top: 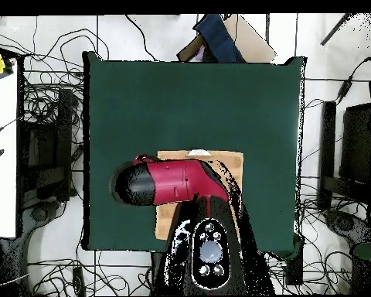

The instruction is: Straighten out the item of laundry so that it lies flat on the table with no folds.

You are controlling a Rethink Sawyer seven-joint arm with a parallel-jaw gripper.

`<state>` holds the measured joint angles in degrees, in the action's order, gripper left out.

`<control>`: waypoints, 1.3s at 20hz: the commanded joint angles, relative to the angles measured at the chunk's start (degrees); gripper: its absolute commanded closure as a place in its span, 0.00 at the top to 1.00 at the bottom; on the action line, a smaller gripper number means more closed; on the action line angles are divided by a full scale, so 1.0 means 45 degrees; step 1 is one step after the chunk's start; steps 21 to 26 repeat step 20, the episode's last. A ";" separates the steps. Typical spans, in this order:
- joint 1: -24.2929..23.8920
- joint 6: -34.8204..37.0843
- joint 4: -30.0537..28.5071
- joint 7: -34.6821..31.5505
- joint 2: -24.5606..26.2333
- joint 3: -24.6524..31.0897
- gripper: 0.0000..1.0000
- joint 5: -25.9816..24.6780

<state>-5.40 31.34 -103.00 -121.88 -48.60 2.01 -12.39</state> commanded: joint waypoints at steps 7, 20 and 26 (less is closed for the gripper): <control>0.1368 0.1998 0.0879 -0.2562 -0.0383 0.0014 1.00 0.1249; 0.2213 0.1495 0.1507 -0.2789 0.0501 -0.0900 1.00 0.1270; 0.2213 0.1495 0.1507 -0.2789 0.0501 -0.0900 1.00 0.1270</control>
